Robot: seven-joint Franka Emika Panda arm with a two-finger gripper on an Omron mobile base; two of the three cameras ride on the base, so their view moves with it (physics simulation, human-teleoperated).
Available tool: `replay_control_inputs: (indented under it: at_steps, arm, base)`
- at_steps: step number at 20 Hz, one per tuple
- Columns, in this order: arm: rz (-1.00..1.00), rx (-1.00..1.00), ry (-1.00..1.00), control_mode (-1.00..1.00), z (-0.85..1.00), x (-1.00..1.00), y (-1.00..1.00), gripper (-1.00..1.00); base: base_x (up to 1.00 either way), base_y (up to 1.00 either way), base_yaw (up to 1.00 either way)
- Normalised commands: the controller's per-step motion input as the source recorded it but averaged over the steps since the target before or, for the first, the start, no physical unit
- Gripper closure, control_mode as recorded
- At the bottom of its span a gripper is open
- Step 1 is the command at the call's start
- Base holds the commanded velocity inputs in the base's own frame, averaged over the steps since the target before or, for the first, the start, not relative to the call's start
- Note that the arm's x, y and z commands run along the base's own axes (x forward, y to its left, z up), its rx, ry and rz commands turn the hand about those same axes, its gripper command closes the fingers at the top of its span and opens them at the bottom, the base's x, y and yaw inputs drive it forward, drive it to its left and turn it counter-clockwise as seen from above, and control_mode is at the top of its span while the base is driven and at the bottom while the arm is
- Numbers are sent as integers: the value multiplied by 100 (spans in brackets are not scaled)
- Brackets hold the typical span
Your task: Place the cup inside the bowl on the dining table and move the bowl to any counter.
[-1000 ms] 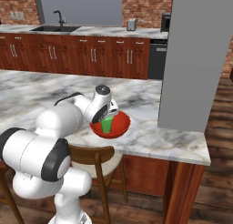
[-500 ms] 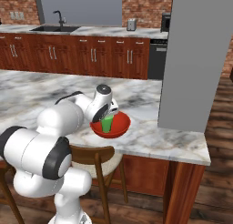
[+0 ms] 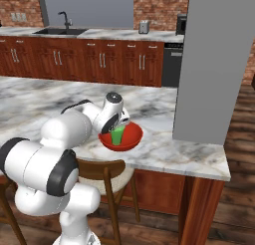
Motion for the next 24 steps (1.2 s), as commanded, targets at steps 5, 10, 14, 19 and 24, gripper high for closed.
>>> replay_control_inputs:
  at_steps: [5,10,14,19,24]
  arm:
    - [0,0,0,-100,0,0,0,-100]
    - [0,0,0,-100,0,0,0,-100]
    - [0,0,0,-100,2,0,0,-100]
    - [0,0,0,-100,19,-5,1,-100]
    - [0,0,0,-100,34,-6,10,-100]
  base:
    - [0,0,0]
    - [0,0,0]
    - [0,0,0]
    - [0,0,0]
    - [0,0,0]
